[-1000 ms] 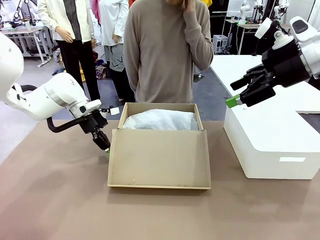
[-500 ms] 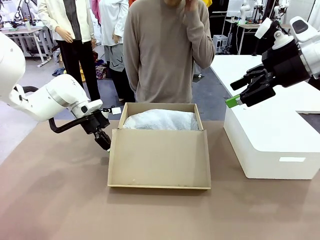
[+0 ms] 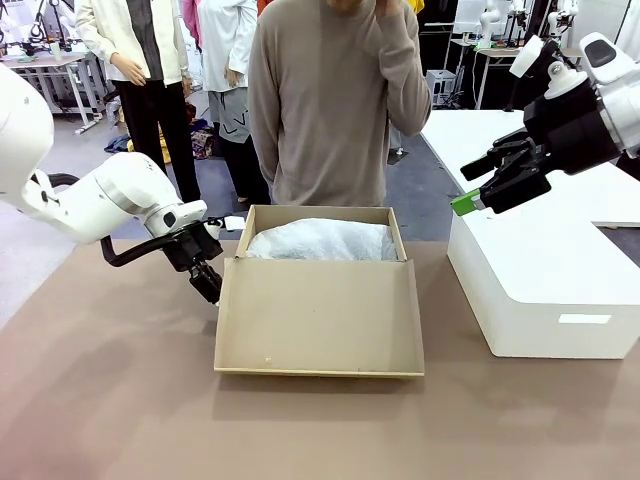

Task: Pack the shoes into the box.
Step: Close the Shoes Box.

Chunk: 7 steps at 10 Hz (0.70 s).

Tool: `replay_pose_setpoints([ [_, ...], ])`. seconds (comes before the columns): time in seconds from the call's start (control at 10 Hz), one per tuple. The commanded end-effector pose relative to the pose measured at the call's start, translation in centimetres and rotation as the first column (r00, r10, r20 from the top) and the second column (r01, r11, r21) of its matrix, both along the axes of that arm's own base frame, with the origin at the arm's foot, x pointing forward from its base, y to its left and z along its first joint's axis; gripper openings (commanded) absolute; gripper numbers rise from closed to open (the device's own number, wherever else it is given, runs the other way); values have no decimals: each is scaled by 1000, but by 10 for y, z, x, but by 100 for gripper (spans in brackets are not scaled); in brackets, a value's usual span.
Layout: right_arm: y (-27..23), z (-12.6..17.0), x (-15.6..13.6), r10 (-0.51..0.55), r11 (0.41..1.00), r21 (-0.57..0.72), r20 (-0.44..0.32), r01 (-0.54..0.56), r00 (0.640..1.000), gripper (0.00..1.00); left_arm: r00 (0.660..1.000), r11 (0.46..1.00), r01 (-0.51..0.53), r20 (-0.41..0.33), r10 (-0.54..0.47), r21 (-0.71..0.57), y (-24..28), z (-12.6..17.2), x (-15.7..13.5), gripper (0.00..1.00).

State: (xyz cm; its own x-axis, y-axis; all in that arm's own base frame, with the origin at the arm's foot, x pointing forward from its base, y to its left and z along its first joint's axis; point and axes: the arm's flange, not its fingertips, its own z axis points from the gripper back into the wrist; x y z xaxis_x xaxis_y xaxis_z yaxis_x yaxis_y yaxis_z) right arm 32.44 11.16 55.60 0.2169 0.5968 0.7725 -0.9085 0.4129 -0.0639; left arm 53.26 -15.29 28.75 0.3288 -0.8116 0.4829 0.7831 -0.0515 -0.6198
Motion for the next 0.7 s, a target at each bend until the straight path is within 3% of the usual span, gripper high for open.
replay_pose_setpoints([
  [0.0,0,-1,4,25,1000,18,14,-25,1000,100,999,999,38,-20,-39,-30,1,2,2,0],
  [0.3,0,-1,4,25,1000,18,14,-25,1000,100,998,998,43,-46,-46,-54,2,3,0,0],
  [0.6,0,-1,4,25,1000,18,14,-25,1000,100,995,984,59,-69,-71,-167,6,16,0,0],
])
